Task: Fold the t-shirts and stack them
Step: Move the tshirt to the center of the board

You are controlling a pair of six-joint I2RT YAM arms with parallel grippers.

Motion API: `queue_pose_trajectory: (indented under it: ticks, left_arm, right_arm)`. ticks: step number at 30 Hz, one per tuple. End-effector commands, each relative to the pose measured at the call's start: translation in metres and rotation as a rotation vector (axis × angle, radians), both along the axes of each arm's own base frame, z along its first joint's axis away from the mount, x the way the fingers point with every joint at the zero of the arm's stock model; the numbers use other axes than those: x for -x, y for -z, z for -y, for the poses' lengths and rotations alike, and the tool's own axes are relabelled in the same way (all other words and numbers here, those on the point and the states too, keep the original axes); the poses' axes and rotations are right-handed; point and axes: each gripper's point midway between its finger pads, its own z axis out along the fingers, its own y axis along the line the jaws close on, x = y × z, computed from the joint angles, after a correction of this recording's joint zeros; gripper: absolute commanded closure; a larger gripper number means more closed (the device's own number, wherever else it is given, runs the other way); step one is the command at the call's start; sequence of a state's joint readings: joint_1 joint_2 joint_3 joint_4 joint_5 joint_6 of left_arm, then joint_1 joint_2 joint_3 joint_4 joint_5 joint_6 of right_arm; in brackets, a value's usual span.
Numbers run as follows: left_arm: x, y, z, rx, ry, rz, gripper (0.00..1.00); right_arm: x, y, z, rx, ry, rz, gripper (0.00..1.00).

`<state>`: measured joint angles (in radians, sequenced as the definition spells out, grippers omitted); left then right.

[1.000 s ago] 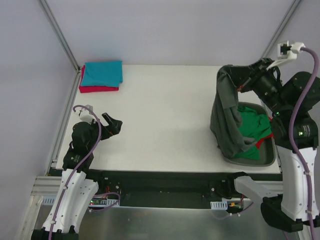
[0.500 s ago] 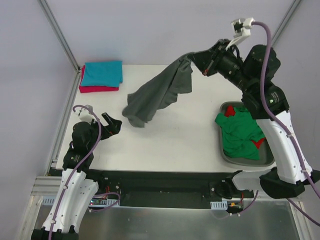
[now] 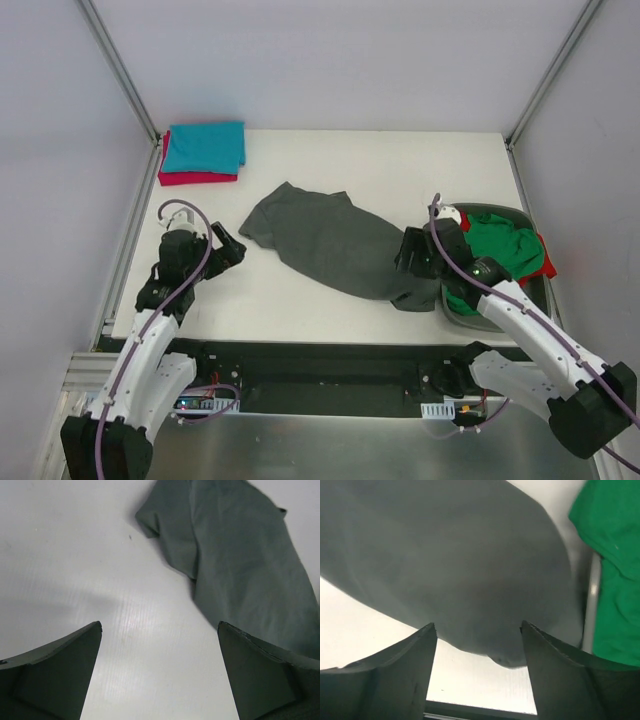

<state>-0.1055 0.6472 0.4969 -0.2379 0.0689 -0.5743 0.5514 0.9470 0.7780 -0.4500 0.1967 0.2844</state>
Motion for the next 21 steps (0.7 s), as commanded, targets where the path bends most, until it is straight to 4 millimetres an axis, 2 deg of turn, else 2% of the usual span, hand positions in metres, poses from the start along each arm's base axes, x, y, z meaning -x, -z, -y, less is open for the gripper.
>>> queue_pose_trajectory:
  ticks: [1,3,7,9,12,13,16,17,19,21]
  left_arm:
    - [-0.016,0.002,0.004,0.015,-0.004,-0.060,0.01]
    - [-0.025,0.011,0.006,0.016,-0.003,-0.121,0.01]
    - [-0.048,0.016,0.010,0.002,0.014,-0.191,0.01]
    - [-0.065,0.018,0.014,0.014,0.019,-0.222,0.02]
    - [-0.096,0.027,0.009,-0.020,-0.009,-0.265,0.05]
    - [-0.106,0.033,0.008,-0.025,-0.012,-0.290,0.08]
    - [-0.127,0.055,0.016,0.053,0.021,-0.387,0.28]
    - [-0.133,0.064,0.019,0.075,0.021,-0.420,0.32]
    - [-0.141,0.078,0.028,0.115,0.053,-0.467,0.44]
    - [-0.141,0.090,0.038,0.168,0.084,-0.520,0.48]
  right_arm:
    - [-0.002,-0.011,0.009,0.011,0.052,0.066,0.15]
    - [0.005,-0.009,0.005,0.020,0.009,0.081,0.04]
    - [0.017,0.004,-0.009,-0.015,-0.037,0.115,0.04]
    - [0.022,0.015,-0.017,-0.066,-0.047,0.134,0.04]
    - [0.026,0.019,-0.027,-0.142,-0.080,0.173,0.04]
    - [0.027,0.018,-0.027,-0.148,-0.085,0.178,0.04]
    - [0.033,0.021,-0.023,-0.162,-0.073,0.175,0.04]
    - [0.035,0.022,-0.023,-0.169,-0.080,0.174,0.04]
    - [0.038,0.022,-0.022,-0.181,-0.083,0.186,0.04]
    - [0.039,0.020,-0.020,-0.188,-0.079,0.203,0.04]
